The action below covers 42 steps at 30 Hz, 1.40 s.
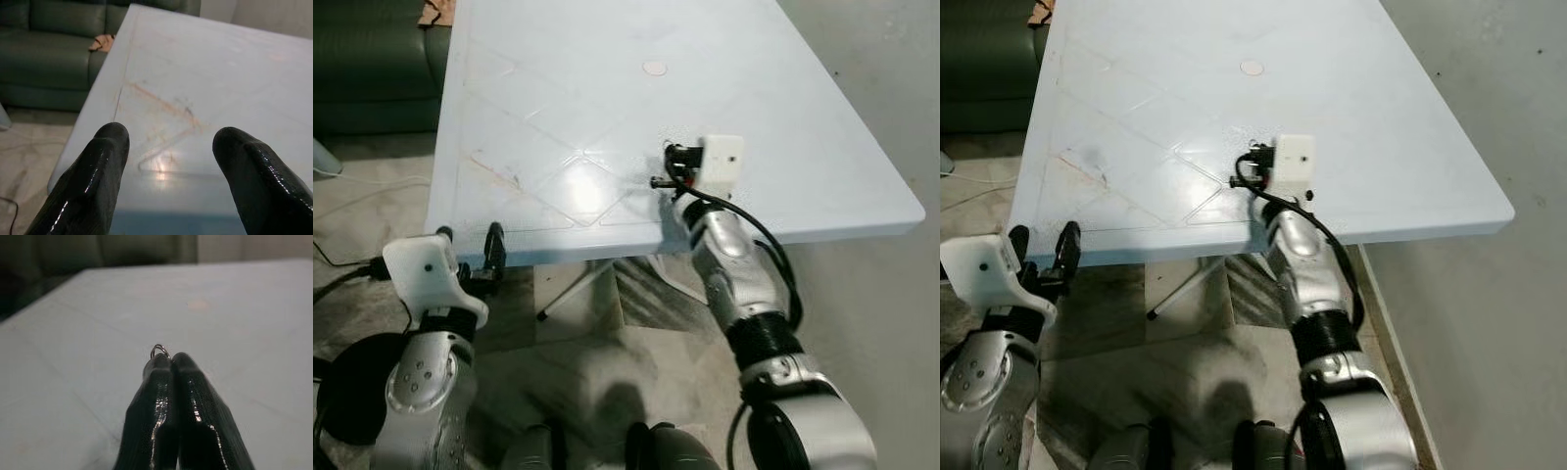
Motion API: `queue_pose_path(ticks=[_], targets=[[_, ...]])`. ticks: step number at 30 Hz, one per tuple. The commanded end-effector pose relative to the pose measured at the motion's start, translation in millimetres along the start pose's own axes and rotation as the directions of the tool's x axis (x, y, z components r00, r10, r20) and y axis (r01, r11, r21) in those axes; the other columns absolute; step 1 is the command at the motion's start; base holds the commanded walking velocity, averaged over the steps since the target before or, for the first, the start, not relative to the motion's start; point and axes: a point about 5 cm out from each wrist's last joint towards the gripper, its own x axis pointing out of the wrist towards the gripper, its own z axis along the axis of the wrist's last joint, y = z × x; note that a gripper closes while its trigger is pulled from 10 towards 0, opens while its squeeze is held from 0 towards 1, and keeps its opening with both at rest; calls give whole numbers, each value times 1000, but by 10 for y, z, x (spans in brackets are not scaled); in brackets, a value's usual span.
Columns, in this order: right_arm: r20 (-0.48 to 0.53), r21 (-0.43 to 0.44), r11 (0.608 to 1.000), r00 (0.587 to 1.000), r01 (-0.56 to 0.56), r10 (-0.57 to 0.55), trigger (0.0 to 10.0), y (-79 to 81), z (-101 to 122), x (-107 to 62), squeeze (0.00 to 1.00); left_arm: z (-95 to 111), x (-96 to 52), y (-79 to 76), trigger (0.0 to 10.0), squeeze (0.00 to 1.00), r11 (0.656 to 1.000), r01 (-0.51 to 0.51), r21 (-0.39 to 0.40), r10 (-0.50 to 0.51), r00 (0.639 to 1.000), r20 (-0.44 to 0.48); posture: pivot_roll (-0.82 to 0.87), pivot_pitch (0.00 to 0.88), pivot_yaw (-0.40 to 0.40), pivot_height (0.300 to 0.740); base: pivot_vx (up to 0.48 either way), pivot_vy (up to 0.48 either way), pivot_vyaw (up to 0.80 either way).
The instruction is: Hang keys on a hook
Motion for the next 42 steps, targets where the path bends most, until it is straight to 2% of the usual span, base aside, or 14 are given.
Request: queue_pose_path(ticks=[1,10,19,20,26,33,42], targets=[[62,5,999,997,-49,49,10000,-8,95,-51,0,-38,7,37,10000,0,1000,-21,14,22,1000,-22,52,175,-111,724,0,0,0],[128,42,993,987,-107,101,10000,-154,224,-254,0,49,192,121,10000,0,999,-24,30,23,999,24,32,106,-96,724,0,0,0],[133,47,993,986,-112,105,10000,-192,263,-317,0,70,251,137,10000,0,999,-22,30,21,999,32,29,94,-94,724,0,0,0],[131,40,994,987,-98,92,10000,-238,234,-359,0,54,278,155,10000,0,999,-26,36,24,999,30,12,44,-79,724,0,0,0],[100,22,999,994,-45,43,10000,-375,124,-487,0,26,382,205,10000,0,998,-34,57,33,999,30,4,14,-71,724,0,0,0],[57,-2,1000,998,-25,25,10000,-390,78,-468,0,-6,456,219,10000,0,997,-41,65,39,999,29,-9,0,-63,724,0,0,0],[29,-12,1000,999,-28,28,10000,-368,19,-435,0,-72,496,252,10000,0,995,-50,89,48,999,16,1,0,-60,724,0,0,-724]])
